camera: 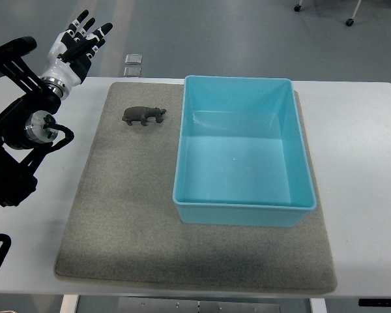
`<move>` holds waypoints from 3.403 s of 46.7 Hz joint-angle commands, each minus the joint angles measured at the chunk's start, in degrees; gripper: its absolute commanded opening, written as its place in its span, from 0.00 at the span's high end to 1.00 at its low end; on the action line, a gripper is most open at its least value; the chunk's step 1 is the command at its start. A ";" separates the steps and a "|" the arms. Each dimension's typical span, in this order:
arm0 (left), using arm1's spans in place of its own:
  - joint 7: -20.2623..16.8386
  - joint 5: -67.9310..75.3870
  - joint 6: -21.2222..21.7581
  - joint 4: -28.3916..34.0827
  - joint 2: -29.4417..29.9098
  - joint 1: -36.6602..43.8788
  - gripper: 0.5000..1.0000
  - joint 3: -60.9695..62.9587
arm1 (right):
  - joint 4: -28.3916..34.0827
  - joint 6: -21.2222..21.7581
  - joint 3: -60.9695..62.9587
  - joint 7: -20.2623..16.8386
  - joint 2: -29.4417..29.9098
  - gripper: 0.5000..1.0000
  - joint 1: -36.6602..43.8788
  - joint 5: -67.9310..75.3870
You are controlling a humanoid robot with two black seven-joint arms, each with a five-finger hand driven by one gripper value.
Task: Place brown hippo in blue box with left hand
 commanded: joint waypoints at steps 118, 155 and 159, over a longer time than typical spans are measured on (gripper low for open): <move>-0.09 44.55 -14.67 -0.53 14.95 -13.88 0.02 30.85 | 0.00 0.00 0.00 0.00 0.00 0.13 0.00 0.00; 0.26 62.75 -14.06 4.31 9.94 -15.11 0.04 33.57 | 0.00 0.00 0.00 0.00 0.00 0.13 0.00 0.00; 0.35 64.07 -13.97 4.57 9.41 -15.11 0.05 33.84 | 0.00 0.00 0.00 0.00 0.00 0.13 0.00 0.00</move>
